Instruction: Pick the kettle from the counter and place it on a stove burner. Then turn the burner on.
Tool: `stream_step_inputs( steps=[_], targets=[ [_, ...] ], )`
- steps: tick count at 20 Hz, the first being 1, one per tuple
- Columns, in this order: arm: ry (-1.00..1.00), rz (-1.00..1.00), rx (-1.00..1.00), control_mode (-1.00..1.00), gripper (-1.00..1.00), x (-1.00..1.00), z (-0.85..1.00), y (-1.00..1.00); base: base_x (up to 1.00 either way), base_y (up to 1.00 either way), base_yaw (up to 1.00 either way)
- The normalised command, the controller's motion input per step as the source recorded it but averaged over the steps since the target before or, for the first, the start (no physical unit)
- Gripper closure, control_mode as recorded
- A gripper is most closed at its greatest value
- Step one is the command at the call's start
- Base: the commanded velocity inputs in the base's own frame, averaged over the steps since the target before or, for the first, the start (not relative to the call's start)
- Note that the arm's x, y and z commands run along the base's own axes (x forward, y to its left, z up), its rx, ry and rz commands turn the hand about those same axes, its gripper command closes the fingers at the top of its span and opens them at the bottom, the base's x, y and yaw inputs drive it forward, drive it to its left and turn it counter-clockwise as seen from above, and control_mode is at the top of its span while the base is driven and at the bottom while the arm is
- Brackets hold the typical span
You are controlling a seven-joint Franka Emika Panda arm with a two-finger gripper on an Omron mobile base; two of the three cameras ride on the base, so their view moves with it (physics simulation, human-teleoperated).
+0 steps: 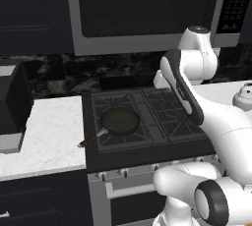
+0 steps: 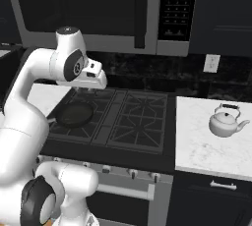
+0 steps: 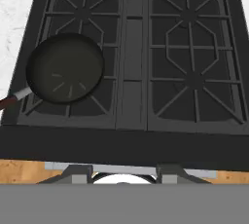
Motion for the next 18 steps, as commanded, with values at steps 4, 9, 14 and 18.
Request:
stream_step_inputs(
  steps=[4, 9, 14, 18],
  targets=[
    [0.0, -0.17, 0.01, -1.0, -1.0, -0.24, -0.01, -0.66, 0.0, 0.0, 0.0],
    [0.0, -0.35, 0.08, -1.0, -1.0, -0.5, -0.02, -1.0, 0.0, 0.0, 0.0],
    [0.0, -0.4, 0.09, -1.0, -1.0, -0.28, -0.01, -1.0, 0.0, 0.0, 0.0],
    [0.0, -0.39, 0.05, -1.0, -1.0, -0.21, 0.0, -1.0, 0.0, 0.0, 0.0]
  ],
)
